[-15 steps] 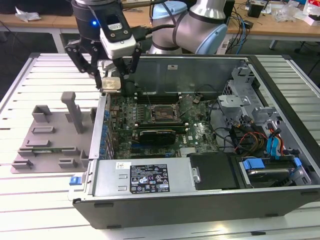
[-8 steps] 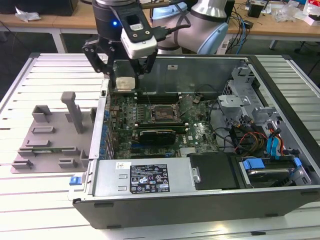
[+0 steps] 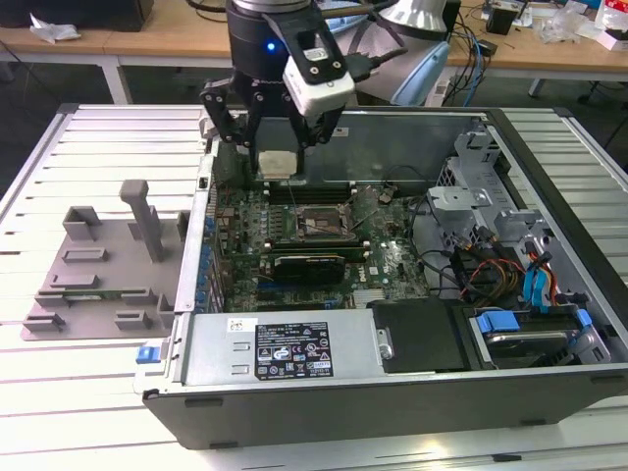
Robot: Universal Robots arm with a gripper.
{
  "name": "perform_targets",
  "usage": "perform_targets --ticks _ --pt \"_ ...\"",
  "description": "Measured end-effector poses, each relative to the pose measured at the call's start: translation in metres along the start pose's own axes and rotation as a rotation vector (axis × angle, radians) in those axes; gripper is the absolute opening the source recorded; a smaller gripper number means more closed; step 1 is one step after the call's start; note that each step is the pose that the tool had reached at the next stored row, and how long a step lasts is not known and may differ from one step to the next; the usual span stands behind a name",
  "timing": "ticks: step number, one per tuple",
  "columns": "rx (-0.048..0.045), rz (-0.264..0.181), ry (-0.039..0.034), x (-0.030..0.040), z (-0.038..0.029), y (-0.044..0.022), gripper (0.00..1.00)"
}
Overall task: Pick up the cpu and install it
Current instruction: 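Pick up the cpu and move it towards the insertion slot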
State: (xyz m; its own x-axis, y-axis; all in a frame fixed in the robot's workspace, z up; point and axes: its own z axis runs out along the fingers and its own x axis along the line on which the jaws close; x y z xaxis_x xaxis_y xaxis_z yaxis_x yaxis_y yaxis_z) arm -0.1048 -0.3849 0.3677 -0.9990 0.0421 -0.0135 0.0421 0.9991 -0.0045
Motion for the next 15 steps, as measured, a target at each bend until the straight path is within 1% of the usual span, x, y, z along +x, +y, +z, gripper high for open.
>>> perform_targets --ticks 1,5,6,7,11,12,15 --pt "0.0 0.0 0.0 -0.0023 0.0 0.0001 0.55" --pt "0.0 0.0 0.0 -0.02 0.0003 0.0009 0.55" --pt "0.0 0.0 0.0 -0.0282 0.0004 0.0012 0.55" --pt "0.0 0.0 0.0 -0.0318 0.0004 0.0014 0.55" --pt "0.0001 0.0 0.0001 -0.0527 0.0007 0.0022 0.55" --pt "0.0001 0.0 0.0 -0.0552 0.0007 0.0023 0.55" --pt "-0.0002 0.0 -0.0001 -0.0554 0.001 0.0024 0.55"
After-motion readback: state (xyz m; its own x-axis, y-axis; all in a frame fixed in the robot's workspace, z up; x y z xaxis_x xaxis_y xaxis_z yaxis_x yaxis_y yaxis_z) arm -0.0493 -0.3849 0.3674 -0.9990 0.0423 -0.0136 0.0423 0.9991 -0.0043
